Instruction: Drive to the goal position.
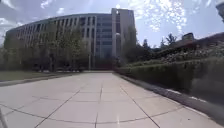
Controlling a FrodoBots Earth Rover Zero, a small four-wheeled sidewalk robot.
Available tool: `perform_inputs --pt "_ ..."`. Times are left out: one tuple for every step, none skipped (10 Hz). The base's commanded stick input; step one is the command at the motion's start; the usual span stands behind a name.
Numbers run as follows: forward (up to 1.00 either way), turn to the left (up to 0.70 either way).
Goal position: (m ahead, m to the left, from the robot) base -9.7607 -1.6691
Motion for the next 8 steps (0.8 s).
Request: perform_inputs --pt "0.70 0.00" --pt "0.70 0.00" --pt "0.51 0.00" --pt "0.00 0.00" --pt "0.00 0.00" --pt "0.00 0.00" --pt "0.00 0.00" --pt "0.00 0.00"
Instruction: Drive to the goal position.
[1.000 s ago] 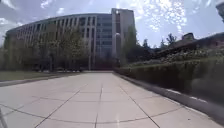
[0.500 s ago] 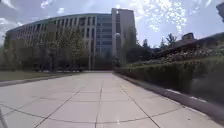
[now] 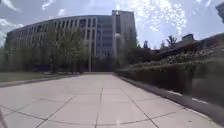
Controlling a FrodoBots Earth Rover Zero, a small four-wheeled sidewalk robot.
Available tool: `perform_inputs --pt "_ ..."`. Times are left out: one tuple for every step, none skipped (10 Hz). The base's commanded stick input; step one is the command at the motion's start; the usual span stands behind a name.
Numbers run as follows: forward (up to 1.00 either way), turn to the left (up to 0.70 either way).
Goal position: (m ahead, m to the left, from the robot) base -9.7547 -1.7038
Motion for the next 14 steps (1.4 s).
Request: perform_inputs --pt "0.00 0.00" --pt "0.10 0.00" --pt "0.70 0.00" --pt "0.70 0.00" --pt "0.70 0.00" --pt "0.70 0.00" --pt "0.70 0.00" --pt "0.70 0.00" --pt "0.70 0.00" --pt "0.70 0.00" --pt "0.70 0.00" --pt "0.70 0.00" --pt "0.70 0.00" --pt "0.70 0.00"
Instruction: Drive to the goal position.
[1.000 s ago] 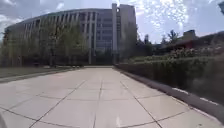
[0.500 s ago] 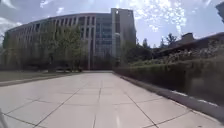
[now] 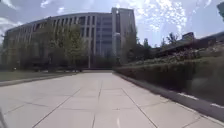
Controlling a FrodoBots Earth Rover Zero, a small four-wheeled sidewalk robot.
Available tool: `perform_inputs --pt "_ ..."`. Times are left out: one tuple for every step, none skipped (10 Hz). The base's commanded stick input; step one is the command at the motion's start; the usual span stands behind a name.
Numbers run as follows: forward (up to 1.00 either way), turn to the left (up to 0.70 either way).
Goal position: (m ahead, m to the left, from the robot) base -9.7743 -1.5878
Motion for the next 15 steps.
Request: perform_inputs --pt "0.70 0.00" --pt "0.70 0.00" --pt "0.70 0.00" --pt "0.70 0.00" --pt "0.70 0.00" --pt "0.70 0.00" --pt "0.70 0.00" --pt "0.70 0.16" --pt "0.70 0.27" --pt "0.70 0.27" --pt "0.70 0.27" --pt "0.70 0.27" --pt "0.70 0.27" --pt "0.70 0.27" --pt "0.70 0.27"
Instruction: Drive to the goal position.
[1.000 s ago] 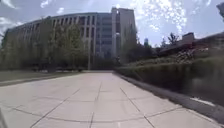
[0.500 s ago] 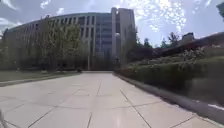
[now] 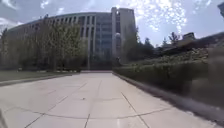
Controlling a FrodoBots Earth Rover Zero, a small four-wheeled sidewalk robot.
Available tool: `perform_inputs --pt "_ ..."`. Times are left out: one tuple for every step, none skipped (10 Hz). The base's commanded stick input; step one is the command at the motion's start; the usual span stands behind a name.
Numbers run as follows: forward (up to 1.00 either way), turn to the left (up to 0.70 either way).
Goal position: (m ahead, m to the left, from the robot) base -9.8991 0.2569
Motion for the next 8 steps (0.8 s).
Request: perform_inputs --pt "0.18 0.40" --pt "0.00 0.45" --pt "0.00 0.45" --pt "0.00 0.45" --pt "0.00 0.45" --pt "0.00 0.45" --pt "0.00 0.45" --pt "0.00 0.45"
